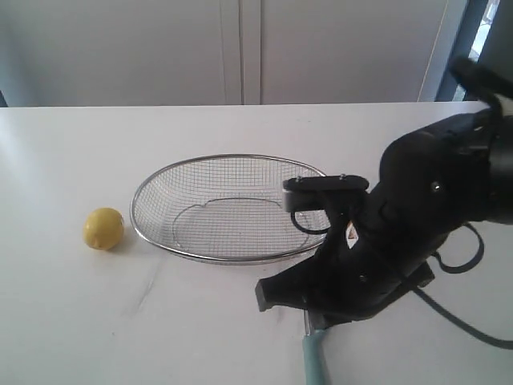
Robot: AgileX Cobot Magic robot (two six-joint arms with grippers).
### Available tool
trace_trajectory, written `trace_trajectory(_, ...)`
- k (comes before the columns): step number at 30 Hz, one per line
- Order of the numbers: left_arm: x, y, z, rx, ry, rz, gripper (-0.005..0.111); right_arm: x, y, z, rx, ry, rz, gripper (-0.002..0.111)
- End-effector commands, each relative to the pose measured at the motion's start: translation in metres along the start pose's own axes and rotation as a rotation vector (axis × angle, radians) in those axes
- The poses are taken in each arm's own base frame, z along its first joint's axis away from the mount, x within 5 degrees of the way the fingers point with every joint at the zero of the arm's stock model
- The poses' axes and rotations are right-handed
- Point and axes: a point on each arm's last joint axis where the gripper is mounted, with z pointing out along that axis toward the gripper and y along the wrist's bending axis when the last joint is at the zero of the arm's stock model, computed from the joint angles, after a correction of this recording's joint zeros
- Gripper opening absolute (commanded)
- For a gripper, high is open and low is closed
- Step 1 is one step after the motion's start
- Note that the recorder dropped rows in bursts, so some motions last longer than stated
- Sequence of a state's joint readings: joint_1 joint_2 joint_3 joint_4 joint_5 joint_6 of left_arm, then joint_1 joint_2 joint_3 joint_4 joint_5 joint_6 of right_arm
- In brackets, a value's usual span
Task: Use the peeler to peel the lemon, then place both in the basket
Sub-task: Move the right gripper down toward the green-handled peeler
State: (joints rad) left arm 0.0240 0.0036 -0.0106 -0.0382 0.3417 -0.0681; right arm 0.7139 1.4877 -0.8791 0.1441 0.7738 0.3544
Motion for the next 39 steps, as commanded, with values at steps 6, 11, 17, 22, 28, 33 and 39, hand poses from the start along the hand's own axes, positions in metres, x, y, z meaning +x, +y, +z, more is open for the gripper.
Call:
trace_trajectory(6, 0.005, 0.0, 0.001, 0.002, 0.027, -0.009, 0.0, 0.003, 0.016, 0.029, 0.033, 0.047, 0.043, 0.0)
trace_trajectory(11, 0.005, 0.0, 0.001, 0.002, 0.027, -0.009, 0.0, 0.004, 0.014, 0.033, 0.108, 0.026, 0.12, 0.0)
trace_trajectory(17, 0.005, 0.0, 0.001, 0.002, 0.027, -0.009, 0.0, 0.004, 0.01, 0.032, 0.144, 0.021, 0.183, 0.002)
trace_trajectory(22, 0.005, 0.0, 0.001, 0.002, 0.027, -0.009, 0.0, 0.004, 0.011, 0.032, 0.143, 0.019, 0.194, 0.018)
trace_trajectory(28, 0.005, 0.0, 0.001, 0.002, 0.027, -0.009, 0.0, 0.001, 0.012, 0.033, 0.12, -0.011, 0.215, 0.036)
trace_trajectory(33, 0.005, 0.0, 0.001, 0.002, 0.027, -0.009, 0.0, 0.0, 0.013, 0.033, 0.113, -0.02, 0.215, 0.041)
trace_trajectory(39, 0.005, 0.0, 0.001, 0.002, 0.027, -0.009, 0.0, -0.001, 0.013, 0.041, 0.119, -0.011, 0.214, 0.041)
